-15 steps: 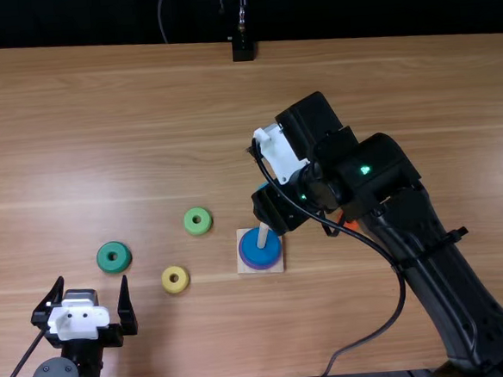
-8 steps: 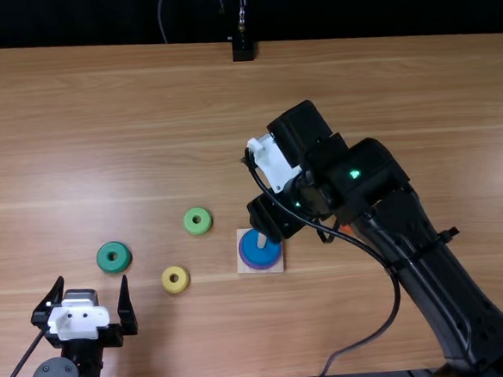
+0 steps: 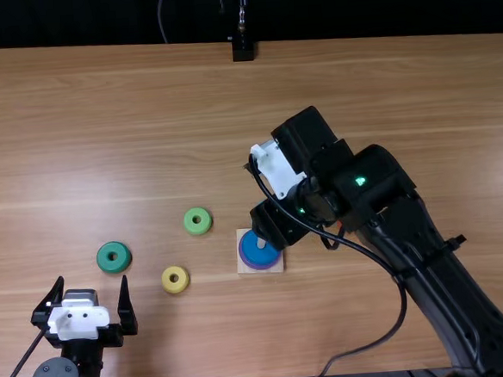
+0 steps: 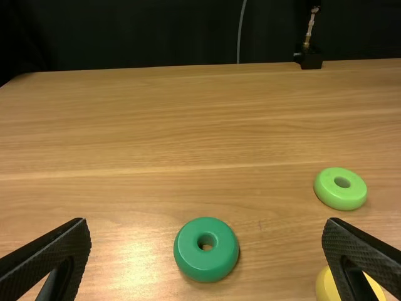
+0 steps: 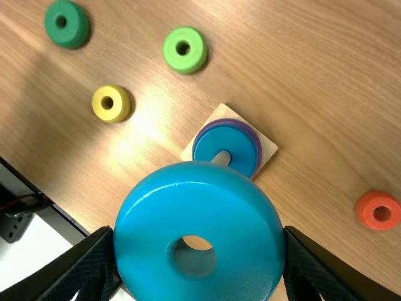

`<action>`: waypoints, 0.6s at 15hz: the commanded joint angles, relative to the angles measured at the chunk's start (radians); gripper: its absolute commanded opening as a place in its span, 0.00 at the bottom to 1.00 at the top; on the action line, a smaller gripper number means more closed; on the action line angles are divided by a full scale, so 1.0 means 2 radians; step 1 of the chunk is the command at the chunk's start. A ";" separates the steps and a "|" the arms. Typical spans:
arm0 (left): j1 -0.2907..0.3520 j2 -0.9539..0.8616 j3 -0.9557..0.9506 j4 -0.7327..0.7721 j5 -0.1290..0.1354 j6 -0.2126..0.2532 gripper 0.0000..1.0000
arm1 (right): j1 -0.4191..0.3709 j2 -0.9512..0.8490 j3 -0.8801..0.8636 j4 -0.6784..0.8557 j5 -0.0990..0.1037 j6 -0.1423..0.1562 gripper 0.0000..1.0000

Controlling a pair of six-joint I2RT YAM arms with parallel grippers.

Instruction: Build the Hanoi tower: stack the rings onto the peg from bottom to top in this color order: purple, dark blue, light blue, dark green, light green, yellow, orange.

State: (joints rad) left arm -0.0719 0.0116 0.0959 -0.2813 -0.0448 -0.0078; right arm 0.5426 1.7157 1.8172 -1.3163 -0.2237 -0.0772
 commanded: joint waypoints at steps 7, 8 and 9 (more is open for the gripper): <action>0.000 -0.006 -0.027 -0.006 -0.003 -0.003 1.00 | 0.019 -0.013 -0.005 0.005 -0.008 0.002 0.00; 0.000 -0.006 -0.027 -0.006 -0.003 -0.003 1.00 | 0.019 -0.013 -0.005 0.005 -0.009 0.002 0.00; 0.000 -0.006 -0.027 -0.006 -0.003 -0.003 1.00 | 0.019 -0.012 -0.005 0.005 -0.008 0.002 0.00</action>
State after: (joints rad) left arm -0.0719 0.0116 0.0959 -0.2810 -0.0452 -0.0074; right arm 0.5694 1.7081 1.8172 -1.3090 -0.2272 -0.0769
